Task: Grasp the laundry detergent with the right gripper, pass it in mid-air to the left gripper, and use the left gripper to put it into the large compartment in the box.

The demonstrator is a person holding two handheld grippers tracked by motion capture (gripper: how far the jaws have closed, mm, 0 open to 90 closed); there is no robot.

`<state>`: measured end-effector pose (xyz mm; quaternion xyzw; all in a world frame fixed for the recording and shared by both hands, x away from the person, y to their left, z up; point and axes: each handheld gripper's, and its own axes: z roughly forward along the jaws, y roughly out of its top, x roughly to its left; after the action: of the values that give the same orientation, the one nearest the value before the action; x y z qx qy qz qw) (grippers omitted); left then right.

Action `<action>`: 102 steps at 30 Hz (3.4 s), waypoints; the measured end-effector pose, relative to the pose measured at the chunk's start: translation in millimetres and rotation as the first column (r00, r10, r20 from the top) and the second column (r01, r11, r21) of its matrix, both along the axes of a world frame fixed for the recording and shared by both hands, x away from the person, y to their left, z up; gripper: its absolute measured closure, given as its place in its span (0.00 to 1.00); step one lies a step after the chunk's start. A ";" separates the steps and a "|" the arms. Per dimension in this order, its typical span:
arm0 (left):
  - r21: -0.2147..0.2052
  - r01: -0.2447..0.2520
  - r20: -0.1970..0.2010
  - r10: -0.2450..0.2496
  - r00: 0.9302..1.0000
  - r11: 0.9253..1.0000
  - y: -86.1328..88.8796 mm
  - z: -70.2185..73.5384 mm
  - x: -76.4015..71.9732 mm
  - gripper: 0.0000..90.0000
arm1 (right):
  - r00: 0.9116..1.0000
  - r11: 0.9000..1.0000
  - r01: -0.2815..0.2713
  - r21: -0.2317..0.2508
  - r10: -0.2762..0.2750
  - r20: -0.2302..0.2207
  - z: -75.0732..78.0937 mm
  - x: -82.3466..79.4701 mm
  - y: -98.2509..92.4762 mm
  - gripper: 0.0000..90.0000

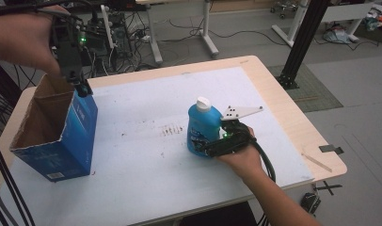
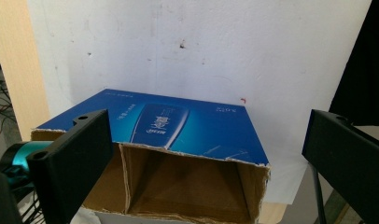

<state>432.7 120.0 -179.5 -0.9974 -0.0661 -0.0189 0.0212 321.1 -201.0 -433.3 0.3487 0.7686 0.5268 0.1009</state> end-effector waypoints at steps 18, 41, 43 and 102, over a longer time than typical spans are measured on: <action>0.001 0.000 -0.002 0.000 1.000 1.000 0.6 -3.1 2.4 0.02 | 1.000 1.000 0.001 -0.014 0.000 0.019 -0.3 0.2 -0.1 0.33; 0.002 -0.004 -0.004 0.004 1.000 1.000 2.0 -4.7 3.5 0.02 | 0.999 1.000 -0.017 -0.013 0.018 0.045 -0.7 -0.1 1.1 0.43; 0.001 -0.004 -0.004 0.004 1.000 1.000 2.1 -4.7 3.6 0.02 | 0.999 1.000 -0.018 -0.014 0.018 0.047 -0.7 -0.1 1.1 0.43; -0.009 0.075 -0.020 -0.075 0.997 0.997 -4.5 -2.6 -25.3 0.02 | 0.906 0.912 -0.392 -0.120 0.405 0.121 78.1 7.9 53.6 0.51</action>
<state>407.4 115.5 -182.2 -0.9994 -0.0283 -0.0092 0.0169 329.0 -147.4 -355.2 0.1404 0.8381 0.5235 0.0623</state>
